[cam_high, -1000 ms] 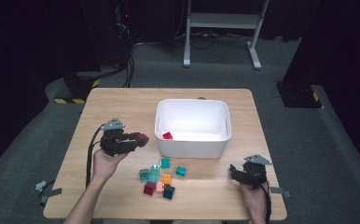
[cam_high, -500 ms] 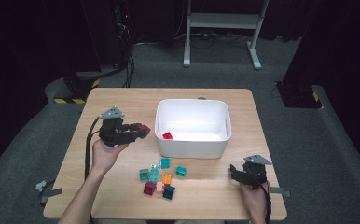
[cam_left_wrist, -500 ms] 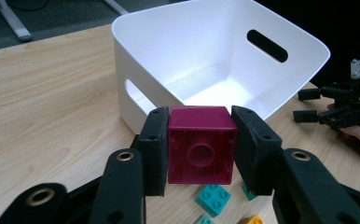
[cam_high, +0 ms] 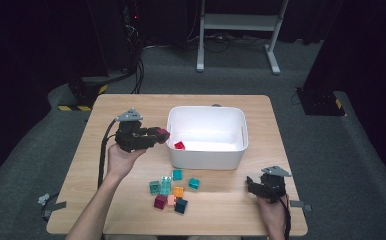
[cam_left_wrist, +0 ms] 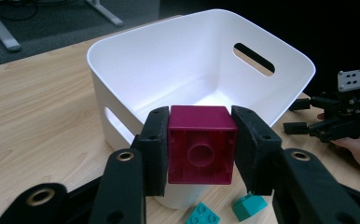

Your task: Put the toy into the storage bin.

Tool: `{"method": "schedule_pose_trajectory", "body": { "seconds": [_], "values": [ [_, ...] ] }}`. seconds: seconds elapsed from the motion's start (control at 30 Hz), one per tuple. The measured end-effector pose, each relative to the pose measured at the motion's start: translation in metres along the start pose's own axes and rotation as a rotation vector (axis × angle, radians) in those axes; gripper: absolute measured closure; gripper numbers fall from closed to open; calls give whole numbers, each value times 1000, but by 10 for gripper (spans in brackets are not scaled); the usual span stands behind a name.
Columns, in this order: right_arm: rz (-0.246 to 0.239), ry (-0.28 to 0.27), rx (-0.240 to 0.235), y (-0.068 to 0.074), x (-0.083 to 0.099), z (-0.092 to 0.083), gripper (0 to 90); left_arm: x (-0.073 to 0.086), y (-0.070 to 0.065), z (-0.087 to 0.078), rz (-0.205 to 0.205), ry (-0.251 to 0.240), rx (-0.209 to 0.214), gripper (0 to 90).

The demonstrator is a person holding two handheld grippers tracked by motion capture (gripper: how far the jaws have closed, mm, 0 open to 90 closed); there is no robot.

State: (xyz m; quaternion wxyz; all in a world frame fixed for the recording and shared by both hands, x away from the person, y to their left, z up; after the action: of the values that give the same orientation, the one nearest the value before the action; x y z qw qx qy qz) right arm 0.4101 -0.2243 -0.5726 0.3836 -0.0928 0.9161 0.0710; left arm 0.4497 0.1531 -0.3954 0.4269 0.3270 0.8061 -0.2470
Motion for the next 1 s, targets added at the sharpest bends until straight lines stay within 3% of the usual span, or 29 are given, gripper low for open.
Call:
{"method": "schedule_pose_trajectory", "body": {
  "seconds": [0.2, 0.73, 0.93, 1.0],
  "values": [
    [0, -2, -1, 0, 0, 0, 219, -3, -1, 5, -7, -4, 12, 587],
    [-1, 0, -2, 0, 0, 0, 222, -19, -7, 9, 28, -16, -2, 587],
    [-6, -3, -5, 0, 0, 0, 225, -23, -7, 19, 22, -23, 24, 587],
    [-5, -3, -4, 1, 0, 0, 227, -24, -12, 27, 48, -7, 30, 586]
  ]
}}
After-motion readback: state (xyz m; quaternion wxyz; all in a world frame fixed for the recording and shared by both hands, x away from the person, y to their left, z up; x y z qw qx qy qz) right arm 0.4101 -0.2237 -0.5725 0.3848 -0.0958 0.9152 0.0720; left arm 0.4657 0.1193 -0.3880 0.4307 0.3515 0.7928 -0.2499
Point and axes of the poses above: each handheld gripper's, and its own axes: z roughly forward along the jaws, x roughly out of its underside, y roughly to its left, the point moved 7 cm from there along z, roughly forward along the jaws, and after that the axes turned 6 degrees about z, right-handed, at the moved point
